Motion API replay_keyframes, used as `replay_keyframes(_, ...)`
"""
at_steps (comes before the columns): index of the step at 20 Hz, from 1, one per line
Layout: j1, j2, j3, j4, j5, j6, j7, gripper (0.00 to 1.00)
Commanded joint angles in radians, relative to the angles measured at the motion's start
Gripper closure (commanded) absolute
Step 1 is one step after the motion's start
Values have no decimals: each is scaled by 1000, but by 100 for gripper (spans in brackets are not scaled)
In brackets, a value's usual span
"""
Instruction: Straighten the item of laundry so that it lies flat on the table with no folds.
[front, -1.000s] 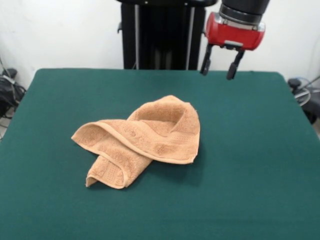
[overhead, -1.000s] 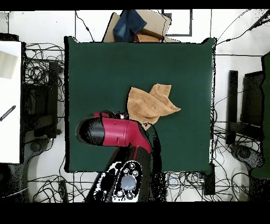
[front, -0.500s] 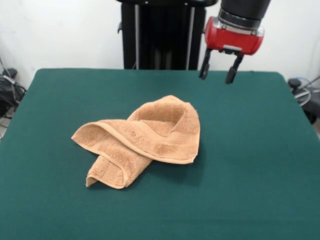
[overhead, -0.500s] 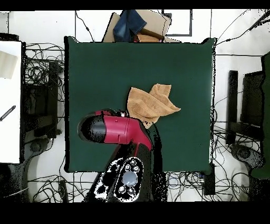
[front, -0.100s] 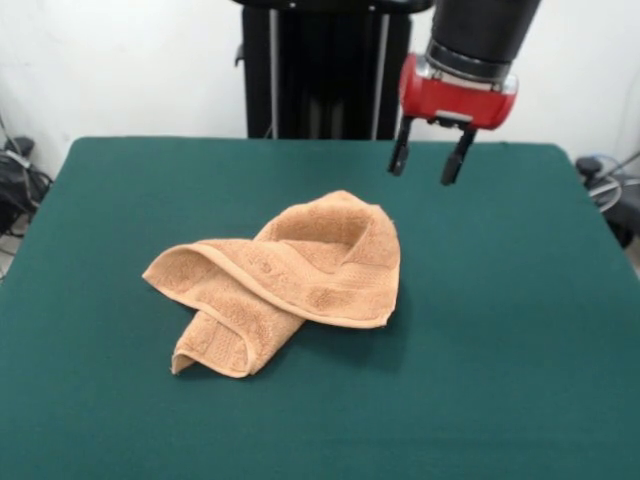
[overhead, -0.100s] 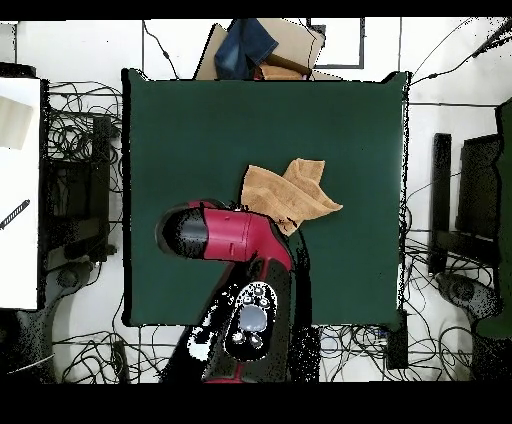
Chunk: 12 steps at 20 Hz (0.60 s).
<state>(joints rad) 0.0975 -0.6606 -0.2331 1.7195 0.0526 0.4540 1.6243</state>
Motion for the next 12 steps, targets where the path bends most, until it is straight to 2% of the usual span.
replay_keyframes(1,-36,47,90,-31,46,85,165,0)
replay_keyframes(7,-51,74,100,-83,50,58,168,0)
replay_keyframes(12,-61,100,106,-128,56,99,167,0)
